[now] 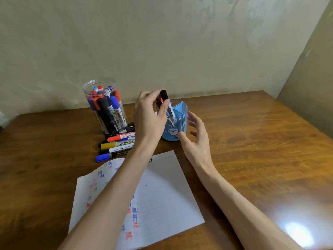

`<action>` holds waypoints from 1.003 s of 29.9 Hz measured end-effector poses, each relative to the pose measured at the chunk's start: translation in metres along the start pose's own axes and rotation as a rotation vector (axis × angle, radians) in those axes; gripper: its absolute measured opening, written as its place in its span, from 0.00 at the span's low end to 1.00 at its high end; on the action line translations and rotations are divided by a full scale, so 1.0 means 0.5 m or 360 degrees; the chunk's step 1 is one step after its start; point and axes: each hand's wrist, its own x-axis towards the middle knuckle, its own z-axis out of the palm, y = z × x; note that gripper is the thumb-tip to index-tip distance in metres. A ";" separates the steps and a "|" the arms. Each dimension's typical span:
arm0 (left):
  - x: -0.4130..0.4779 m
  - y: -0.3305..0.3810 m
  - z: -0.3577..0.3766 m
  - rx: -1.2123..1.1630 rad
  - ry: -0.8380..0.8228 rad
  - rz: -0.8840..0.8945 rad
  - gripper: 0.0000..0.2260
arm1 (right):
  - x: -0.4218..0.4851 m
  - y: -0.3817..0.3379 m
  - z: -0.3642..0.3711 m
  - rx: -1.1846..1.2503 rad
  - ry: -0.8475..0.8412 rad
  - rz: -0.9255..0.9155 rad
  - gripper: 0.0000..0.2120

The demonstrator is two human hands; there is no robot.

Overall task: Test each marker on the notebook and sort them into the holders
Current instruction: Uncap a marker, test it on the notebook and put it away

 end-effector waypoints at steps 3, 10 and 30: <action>0.001 -0.003 0.004 0.0025 0.0008 -0.0048 0.14 | 0.001 -0.004 0.001 0.0054 0.0002 -0.0011 0.30; -0.015 -0.029 0.004 -0.0068 0.0034 -0.0159 0.22 | 0.000 0.007 0.001 0.0058 0.0066 -0.0061 0.25; -0.167 -0.215 -0.163 0.0604 -0.0203 -0.0340 0.16 | -0.029 0.001 0.039 0.0108 -0.0247 -0.0248 0.13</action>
